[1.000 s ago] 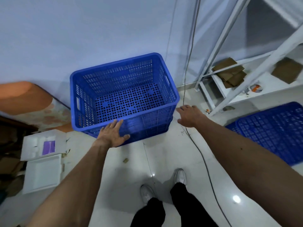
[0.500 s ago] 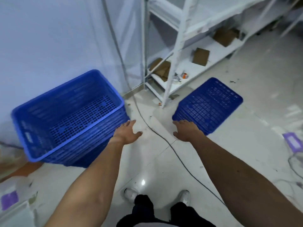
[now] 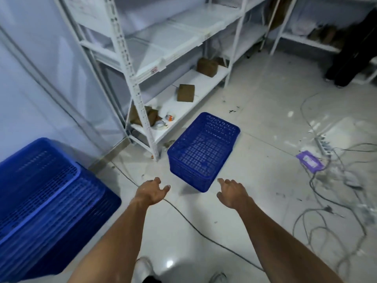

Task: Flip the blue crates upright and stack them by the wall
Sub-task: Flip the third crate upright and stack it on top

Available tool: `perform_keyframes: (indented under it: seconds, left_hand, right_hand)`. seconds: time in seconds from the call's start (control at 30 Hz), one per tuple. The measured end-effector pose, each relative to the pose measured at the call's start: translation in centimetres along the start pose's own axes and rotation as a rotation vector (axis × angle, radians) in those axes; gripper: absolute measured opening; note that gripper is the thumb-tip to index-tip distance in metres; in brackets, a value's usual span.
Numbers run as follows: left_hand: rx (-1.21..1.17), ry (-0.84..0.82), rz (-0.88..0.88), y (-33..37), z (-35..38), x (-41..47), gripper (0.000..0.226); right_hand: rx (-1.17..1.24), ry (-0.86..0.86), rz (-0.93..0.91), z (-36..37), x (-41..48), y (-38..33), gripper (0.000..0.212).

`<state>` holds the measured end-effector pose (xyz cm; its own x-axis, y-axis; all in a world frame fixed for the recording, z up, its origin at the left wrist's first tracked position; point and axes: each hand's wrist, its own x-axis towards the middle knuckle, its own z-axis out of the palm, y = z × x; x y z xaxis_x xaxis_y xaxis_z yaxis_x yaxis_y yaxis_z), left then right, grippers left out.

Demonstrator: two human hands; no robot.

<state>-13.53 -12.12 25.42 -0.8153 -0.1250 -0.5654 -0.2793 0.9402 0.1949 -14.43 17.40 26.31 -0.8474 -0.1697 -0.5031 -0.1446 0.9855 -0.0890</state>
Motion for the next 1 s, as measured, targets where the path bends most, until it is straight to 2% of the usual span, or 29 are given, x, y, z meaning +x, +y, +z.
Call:
perform_keyframes:
  seconds: [0.13, 0.3, 0.47, 0.7, 0.9, 1.0]
  left_hand:
    - [0.039, 0.036, 0.053, 4.5, -1.3, 2.6, 0.061]
    - [-0.004, 0.149, 0.082, 6.4, -3.2, 10.0, 0.047]
    - [-0.041, 0.073, 0.097, 8.5, -4.6, 22.6, 0.043]
    - [-0.058, -0.038, 0.215, 11.5, -4.4, 39.8, 0.036]
    - [0.052, -0.148, 0.202, 10.6, -1.6, 52.3, 0.038]
    - [0.129, -0.188, 0.166, 9.5, 1.2, 57.9, 0.045]
  right_hand:
    - [0.026, -0.012, 0.025, -1.2, 2.1, 4.1, 0.067]
    - [0.085, -0.064, 0.072, -1.9, 7.8, 7.5, 0.06]
    - [0.181, -0.102, 0.154, -1.9, 16.3, 9.7, 0.055]
    - [0.361, -0.14, 0.303, -0.4, 31.1, 11.6, 0.047]
    - [0.461, -0.197, 0.383, 5.1, 41.7, 13.2, 0.042]
    - [0.529, -0.204, 0.422, 9.0, 46.9, 14.5, 0.039]
